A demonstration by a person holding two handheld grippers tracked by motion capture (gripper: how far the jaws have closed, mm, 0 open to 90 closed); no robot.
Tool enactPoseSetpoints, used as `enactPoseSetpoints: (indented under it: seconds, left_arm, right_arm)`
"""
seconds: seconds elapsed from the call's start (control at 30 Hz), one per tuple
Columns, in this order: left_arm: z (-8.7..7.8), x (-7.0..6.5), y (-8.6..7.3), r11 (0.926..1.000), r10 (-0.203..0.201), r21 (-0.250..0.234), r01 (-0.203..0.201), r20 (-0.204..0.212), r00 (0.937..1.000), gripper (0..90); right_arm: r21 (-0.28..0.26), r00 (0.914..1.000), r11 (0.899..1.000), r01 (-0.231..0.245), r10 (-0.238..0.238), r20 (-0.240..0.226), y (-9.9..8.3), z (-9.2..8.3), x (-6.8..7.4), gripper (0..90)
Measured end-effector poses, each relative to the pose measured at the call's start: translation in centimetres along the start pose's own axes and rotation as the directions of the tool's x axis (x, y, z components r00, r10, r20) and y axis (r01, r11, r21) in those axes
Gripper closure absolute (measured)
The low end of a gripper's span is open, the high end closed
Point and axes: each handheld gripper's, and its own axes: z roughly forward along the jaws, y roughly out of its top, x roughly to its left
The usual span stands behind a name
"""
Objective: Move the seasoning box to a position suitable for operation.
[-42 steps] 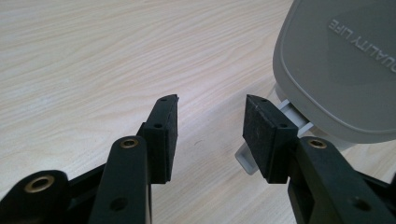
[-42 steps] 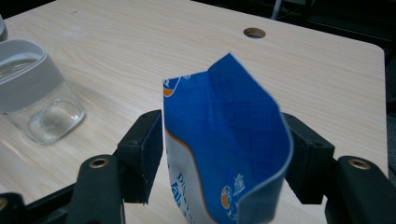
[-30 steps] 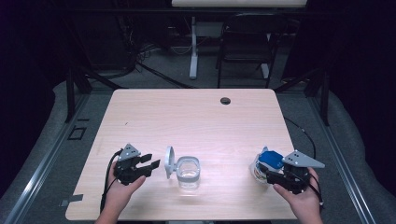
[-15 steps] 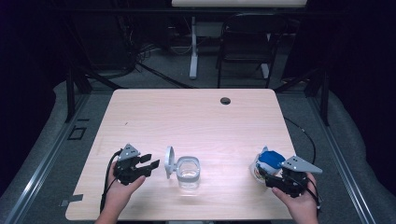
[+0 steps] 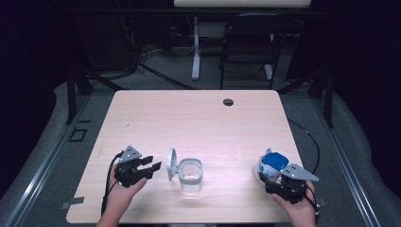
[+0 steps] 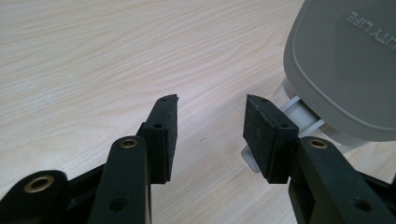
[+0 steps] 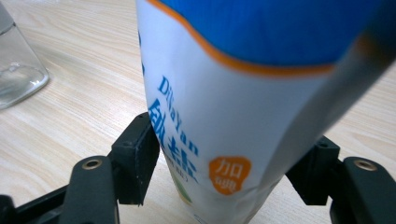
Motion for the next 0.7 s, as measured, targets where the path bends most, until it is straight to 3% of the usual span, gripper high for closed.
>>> enactPoseSetpoints:
  seconds: [0.2,0.7]
  left_arm:
    - [0.0,0.0,0.0,1.0,0.001,0.001,-0.001,0.0,1.0,55.3]
    - [0.0,0.0,0.0,1.0,0.002,0.002,-0.002,0.001,1.0,55.4]
  right_arm:
    - [-0.003,0.9996,1.0,-0.028,0.028,-0.009,-0.7,0.4,-0.2,33.6]
    - [0.024,0.9999,1.0,-0.011,0.011,-0.01,-2.1,1.4,-0.3,34.3]
